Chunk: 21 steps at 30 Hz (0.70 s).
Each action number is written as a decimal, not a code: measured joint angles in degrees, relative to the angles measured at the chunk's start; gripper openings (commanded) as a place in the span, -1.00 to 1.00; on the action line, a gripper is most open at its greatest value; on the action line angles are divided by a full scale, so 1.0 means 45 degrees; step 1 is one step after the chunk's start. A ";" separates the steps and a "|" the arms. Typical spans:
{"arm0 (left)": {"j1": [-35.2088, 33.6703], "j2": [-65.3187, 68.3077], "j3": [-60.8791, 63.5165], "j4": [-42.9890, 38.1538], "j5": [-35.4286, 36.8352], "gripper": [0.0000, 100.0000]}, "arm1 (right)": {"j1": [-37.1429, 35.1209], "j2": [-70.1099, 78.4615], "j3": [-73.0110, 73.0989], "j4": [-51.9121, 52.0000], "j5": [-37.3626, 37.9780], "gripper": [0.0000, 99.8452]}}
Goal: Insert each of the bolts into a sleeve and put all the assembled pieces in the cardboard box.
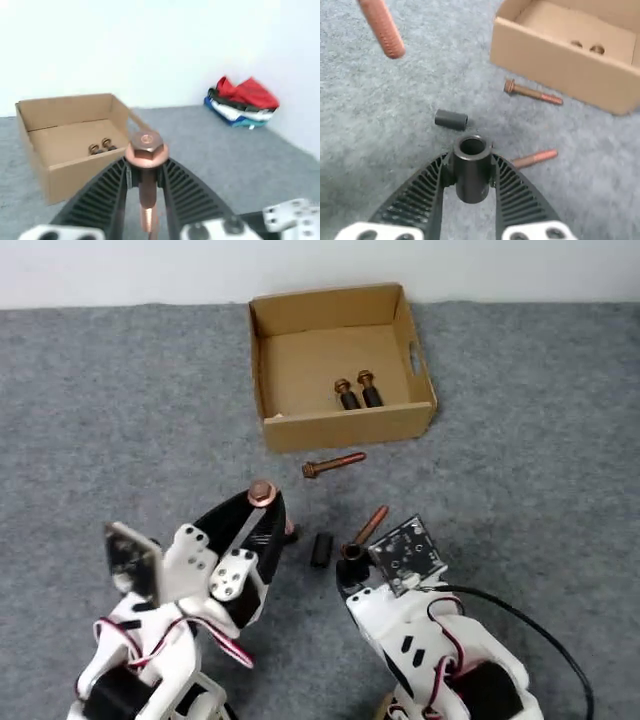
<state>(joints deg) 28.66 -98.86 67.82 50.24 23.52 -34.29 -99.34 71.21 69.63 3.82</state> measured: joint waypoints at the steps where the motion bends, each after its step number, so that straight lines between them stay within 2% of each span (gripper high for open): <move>1: 0.0078 -0.0137 0.0000 0.0000 0.0117 -0.99 | 0.0000 0.0020 0.0176 -0.0332 0.0137 -0.98; 5: 0.0606 -0.0254 0.0000 0.0000 0.1074 -0.99 | -0.0332 -0.0078 0.0625 -0.1524 0.0664 -0.98; 9: 0.0821 -0.0293 0.0000 -0.0723 0.2188 -0.99 | -0.1074 -0.0059 0.0684 -0.2110 0.0938 -0.98; 13: 0.0899 -0.0293 0.0000 -0.1114 0.2344 -0.99 | -0.1563 -0.0059 0.0684 -0.2168 0.1465 -0.98; 21: 0.0899 -0.0332 0.0645 -0.0938 0.2344 -0.99 | -0.1543 -0.0059 0.0684 -0.2735 0.2071 -0.98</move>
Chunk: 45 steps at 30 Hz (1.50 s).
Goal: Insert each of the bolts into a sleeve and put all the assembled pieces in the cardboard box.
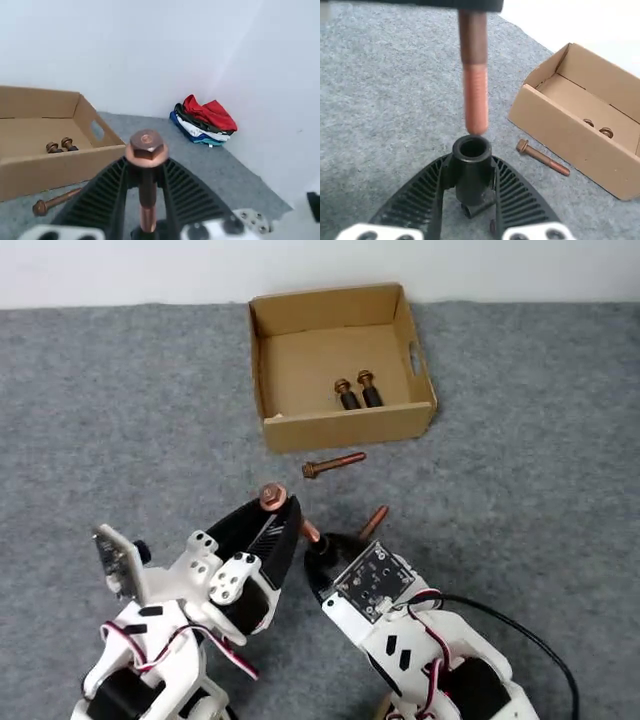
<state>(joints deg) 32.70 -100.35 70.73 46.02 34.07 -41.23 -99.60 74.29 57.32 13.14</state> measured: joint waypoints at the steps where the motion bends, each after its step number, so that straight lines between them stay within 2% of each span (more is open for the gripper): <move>1: 0.0000 0.0020 0.0000 0.0156 0.0000 -0.99 | 0.0000 0.0000 0.0000 0.0000 0.0000 -0.98; 7: 0.0020 0.0020 0.0000 0.0645 0.0000 -0.99 | -0.0039 0.0020 0.0000 -0.0430 0.0332 -0.98; 13: 0.0879 -0.0059 0.0742 0.1016 -0.0098 -0.99 | 0.0000 0.0020 0.0000 -0.0430 0.0508 -0.98; 18: 0.1192 -0.0020 0.1719 0.1055 -0.1485 -0.97 | -0.0039 0.0020 0.0020 -0.0430 0.0899 -0.98; 24: 0.1172 -0.0156 0.1954 0.1954 -0.2755 -0.58 | -0.0039 0.0059 0.0078 -0.0410 0.0957 -0.98; 26: 0.1172 -0.0156 0.2051 0.2227 -0.2852 -0.55 | 0.0020 0.0059 0.0078 -0.0410 0.0957 -0.98; 32: 0.1114 -0.0156 0.1485 0.2598 -0.2833 -0.55 | 0.0020 0.0039 0.0039 -0.0410 0.0977 -0.98; 39: 0.1153 -0.0078 -0.0293 0.4220 -0.2989 -0.56 | 0.0391 0.0020 0.0020 -0.0410 0.0957 -0.98; 41: 0.0645 -0.0078 -0.0645 0.4552 -0.2989 -0.65 | 0.0957 0.0020 0.0020 -0.0410 0.0840 -0.98; 45: -0.0840 -0.0098 -0.0703 0.4728 -0.3009 -1.00 | 0.2344 0.0020 0.0020 -0.0254 -0.0234 -0.98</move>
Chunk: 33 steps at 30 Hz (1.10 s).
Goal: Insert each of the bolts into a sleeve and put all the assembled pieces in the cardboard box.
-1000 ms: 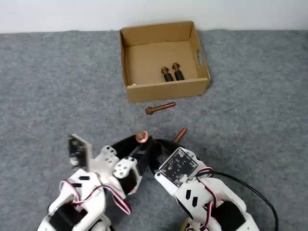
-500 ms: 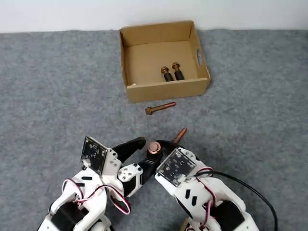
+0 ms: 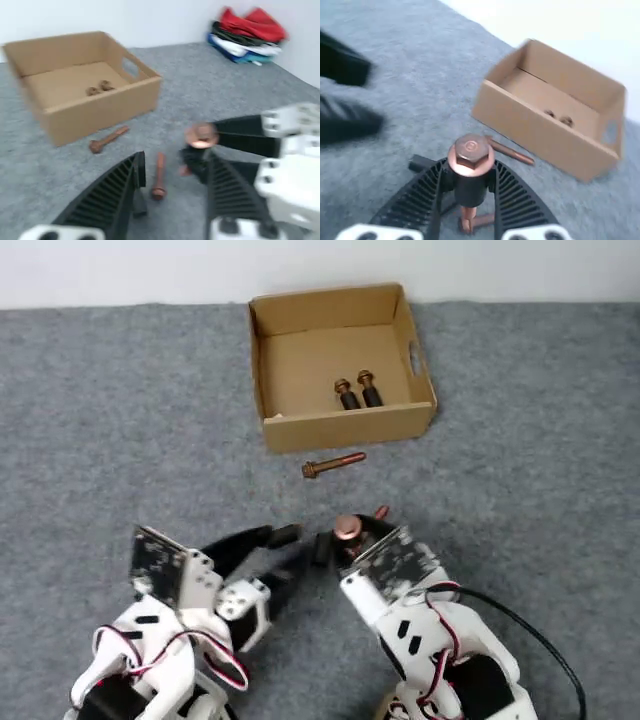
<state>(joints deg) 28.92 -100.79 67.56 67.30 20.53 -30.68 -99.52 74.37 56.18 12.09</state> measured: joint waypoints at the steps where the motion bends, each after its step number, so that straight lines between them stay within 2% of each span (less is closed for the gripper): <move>1: -0.0391 0.0000 0.0000 0.0000 -0.0156 -0.97 | 0.0293 0.0000 -0.0020 0.0234 -0.0352 -0.98; 7: -0.2403 0.0000 0.1543 -0.0410 -0.1426 -0.99 | 0.2032 0.0000 -0.0039 0.1426 -0.2950 -0.98; 13: -0.3751 0.0020 0.3927 -0.1328 -0.2364 -0.99 | 0.3087 0.1231 -0.1309 0.1621 -0.4122 -0.98; 20: -0.5138 0.0156 0.6427 -0.2833 -0.2481 -0.99 | 0.3302 0.6330 -0.5001 0.1621 -0.5118 -0.98; 24: -0.5744 0.0156 0.6525 -0.3067 -0.2501 -0.99 | 0.3263 0.9670 -0.7502 0.1543 -0.5158 -0.98; 33: -0.6642 0.0156 0.6525 -0.3028 -0.2481 -0.99 | 0.3263 1.6567 -1.2308 -0.0996 -0.4982 -0.98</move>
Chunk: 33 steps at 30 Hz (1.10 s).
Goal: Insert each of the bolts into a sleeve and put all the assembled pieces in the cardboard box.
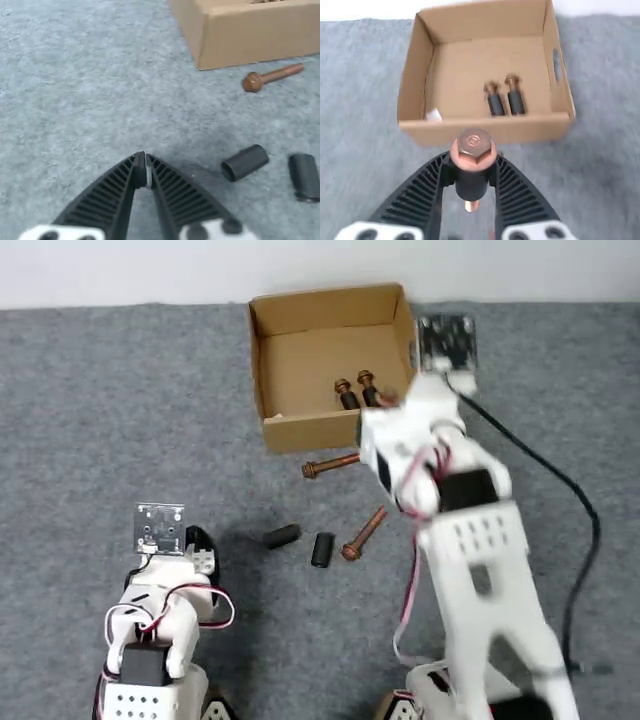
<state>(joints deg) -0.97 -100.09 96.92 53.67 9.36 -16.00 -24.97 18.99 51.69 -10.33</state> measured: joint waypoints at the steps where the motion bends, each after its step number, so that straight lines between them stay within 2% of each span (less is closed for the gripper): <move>1: -0.0059 0.0000 0.0000 0.0000 0.0000 -0.99 | 0.0000 0.0762 -0.0488 -0.0274 0.0137 -0.98; 9: -0.0156 0.0000 0.0000 0.0000 0.0000 -0.99 | 0.0020 0.6427 -0.4767 -0.2364 0.1407 -0.98; 20: -0.0156 0.0000 0.0000 0.0000 0.0000 -0.99 | 0.0020 1.3167 -1.0432 -0.2481 0.2168 -0.98; 24: -0.0156 0.0000 0.0000 0.0000 0.0000 -0.99 | -0.0195 1.4437 -1.0960 -0.2481 0.2227 -0.98; 29: -0.0156 0.0000 0.0000 0.0000 0.0000 -0.99 | -0.0547 1.5258 -1.1077 -0.1934 0.3106 -0.97; 33: -0.0156 0.0000 0.0000 0.0000 0.0000 -0.99 | -0.0547 1.5394 -1.1292 -0.1836 0.3536 -0.80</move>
<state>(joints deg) -1.67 -100.09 96.92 53.67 9.36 -18.46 44.31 -31.82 43.43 5.58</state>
